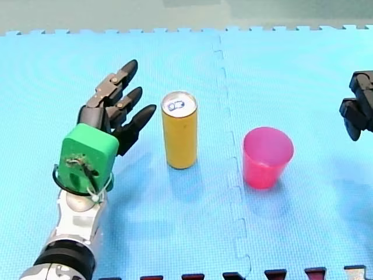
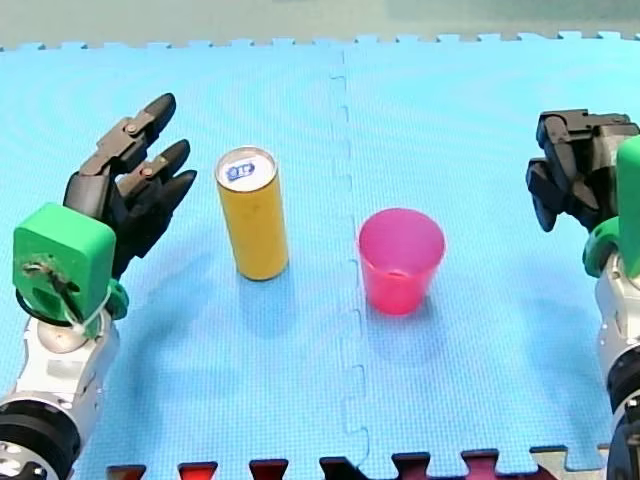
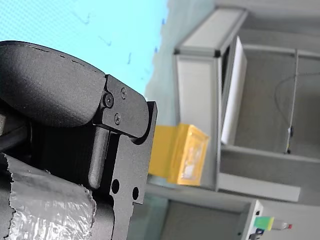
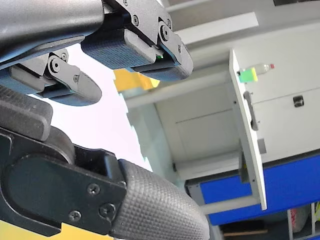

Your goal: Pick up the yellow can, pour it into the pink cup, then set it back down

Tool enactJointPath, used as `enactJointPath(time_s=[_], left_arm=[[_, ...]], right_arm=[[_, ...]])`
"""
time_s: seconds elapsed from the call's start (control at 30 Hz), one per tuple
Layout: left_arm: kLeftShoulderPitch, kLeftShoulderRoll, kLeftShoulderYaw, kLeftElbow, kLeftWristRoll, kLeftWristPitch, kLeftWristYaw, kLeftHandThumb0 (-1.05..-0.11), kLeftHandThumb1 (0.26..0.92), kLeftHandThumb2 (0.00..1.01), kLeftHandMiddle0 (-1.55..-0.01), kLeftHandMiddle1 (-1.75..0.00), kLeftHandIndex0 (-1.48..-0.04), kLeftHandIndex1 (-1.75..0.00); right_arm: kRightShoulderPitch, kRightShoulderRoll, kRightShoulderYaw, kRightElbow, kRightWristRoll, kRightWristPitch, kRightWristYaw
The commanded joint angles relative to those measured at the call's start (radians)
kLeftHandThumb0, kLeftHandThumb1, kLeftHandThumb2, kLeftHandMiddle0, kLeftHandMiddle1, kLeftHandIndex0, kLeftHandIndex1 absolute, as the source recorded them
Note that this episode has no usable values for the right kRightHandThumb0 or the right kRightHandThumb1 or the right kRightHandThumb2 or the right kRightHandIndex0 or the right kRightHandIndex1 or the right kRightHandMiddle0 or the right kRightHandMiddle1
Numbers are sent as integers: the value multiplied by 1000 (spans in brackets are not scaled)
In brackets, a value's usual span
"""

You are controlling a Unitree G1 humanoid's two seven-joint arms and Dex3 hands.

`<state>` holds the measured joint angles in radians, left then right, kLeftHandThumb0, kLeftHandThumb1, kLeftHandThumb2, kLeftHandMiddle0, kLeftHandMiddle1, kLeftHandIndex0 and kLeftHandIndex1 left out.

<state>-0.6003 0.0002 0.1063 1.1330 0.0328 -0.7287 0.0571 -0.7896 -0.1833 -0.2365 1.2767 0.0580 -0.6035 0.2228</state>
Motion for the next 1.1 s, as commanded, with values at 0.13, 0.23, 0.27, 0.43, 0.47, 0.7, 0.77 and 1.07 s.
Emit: enactJointPath(time_s=[0.13,0.23,0.27,0.43,0.47,0.7,0.77,1.07], left_arm=[[-4,4,-1,4,2,-4,8,-929,921,3,-579,-1,-507,0],[-3,7,-2,5,3,-5,5,-930,921,5,-578,0,-506,0],[-3,7,-2,5,3,-6,4,-931,921,7,-578,0,-505,0],[-3,9,-5,4,4,-4,1,-930,921,10,-576,0,-501,0],[-3,10,-5,4,5,-4,1,-930,921,10,-575,0,-500,0],[-5,7,-12,8,10,4,6,-930,921,13,-572,0,-493,0],[-6,6,-15,9,15,7,13,-932,921,15,-571,0,-491,0],[-7,13,-30,12,36,20,25,-943,921,24,-556,0,-469,0]], right_arm=[[-1,-4,-1,1,0,-2,-4],[-1,-3,-2,2,1,-2,-2],[-1,-3,-3,2,2,-2,-1],[-1,-2,-5,4,4,0,5],[-1,-2,-6,5,5,0,7],[-1,-11,-11,7,8,4,23],[-1,-14,-13,7,9,4,28],[5,-15,-10,7,3,-17,34]])
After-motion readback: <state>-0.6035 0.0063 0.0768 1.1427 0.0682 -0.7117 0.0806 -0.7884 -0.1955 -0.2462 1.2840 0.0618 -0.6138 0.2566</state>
